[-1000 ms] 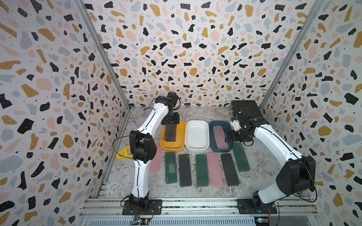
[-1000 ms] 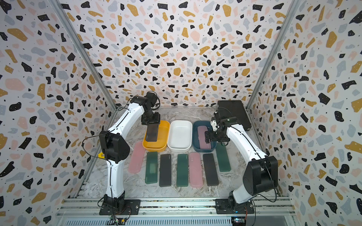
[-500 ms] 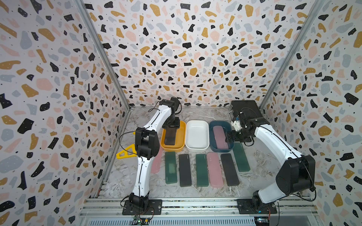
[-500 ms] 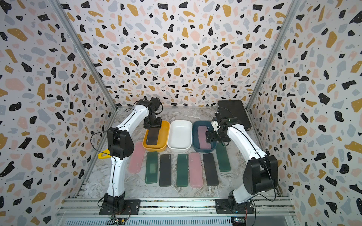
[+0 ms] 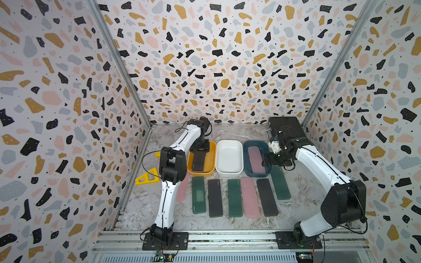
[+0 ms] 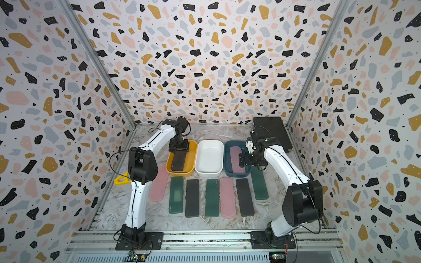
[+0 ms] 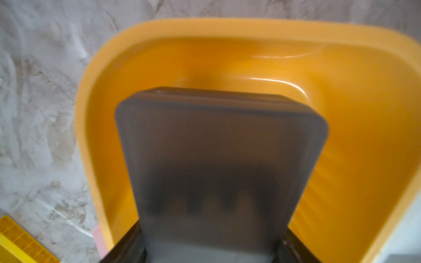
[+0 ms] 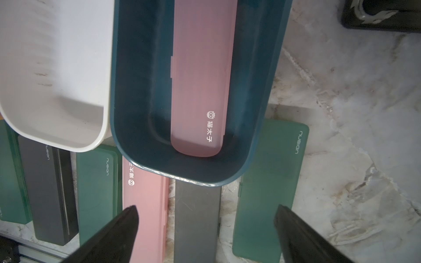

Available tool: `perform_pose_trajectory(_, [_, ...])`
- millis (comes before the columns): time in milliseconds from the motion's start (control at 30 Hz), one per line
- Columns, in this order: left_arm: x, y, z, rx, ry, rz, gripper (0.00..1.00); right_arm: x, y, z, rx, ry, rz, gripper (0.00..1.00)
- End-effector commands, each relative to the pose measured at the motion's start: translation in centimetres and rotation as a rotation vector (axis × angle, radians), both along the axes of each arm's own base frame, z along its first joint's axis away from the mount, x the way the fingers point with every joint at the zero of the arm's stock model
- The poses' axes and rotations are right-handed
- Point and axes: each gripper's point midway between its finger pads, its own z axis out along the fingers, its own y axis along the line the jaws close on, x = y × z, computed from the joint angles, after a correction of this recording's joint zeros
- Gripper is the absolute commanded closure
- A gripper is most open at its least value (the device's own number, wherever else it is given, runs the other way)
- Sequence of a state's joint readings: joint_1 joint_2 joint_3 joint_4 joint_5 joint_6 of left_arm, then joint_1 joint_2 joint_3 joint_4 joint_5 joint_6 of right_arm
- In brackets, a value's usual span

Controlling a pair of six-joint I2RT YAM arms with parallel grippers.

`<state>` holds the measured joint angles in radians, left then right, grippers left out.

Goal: Place the pencil cases by color into the storage box
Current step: Place the pencil case at the storage box.

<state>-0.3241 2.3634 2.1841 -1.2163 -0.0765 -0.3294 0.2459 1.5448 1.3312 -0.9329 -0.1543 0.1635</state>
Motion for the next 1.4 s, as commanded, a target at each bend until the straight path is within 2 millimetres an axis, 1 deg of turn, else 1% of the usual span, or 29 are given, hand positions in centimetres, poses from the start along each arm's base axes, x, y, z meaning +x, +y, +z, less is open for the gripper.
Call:
perform_pose_trajectory(0, [0.1,-0.3,-0.6,0.001,0.012,-0.015,0.49,-0.5,-0.2,0.2,0.005,0.005,-0.002,0.01])
perform_pose_trajectory(233, [-0.2,-0.3,-2.1,0.009,0.037,-0.014,0.48,-0.5,-0.2,0.1,0.004,0.007,-0.001,0.01])
perform_pose_trajectory(800, [-0.3,0.1,-4.3,0.042,0.074,-0.014,0.43,-0.6,-0.3,0.1,0.003,0.007,0.001,0.01])
perform_pose_trajectory(1033, [-0.5,0.4,-4.6,0.054,0.082,-0.010,0.32,-0.6,-0.3,0.1,0.002,0.005,0.003,0.01])
perform_pose_trajectory(1367, [-0.7,0.1,-4.3,0.039,0.085,-0.006,0.16,-0.5,-0.2,0.5,0.008,-0.006,0.005,0.01])
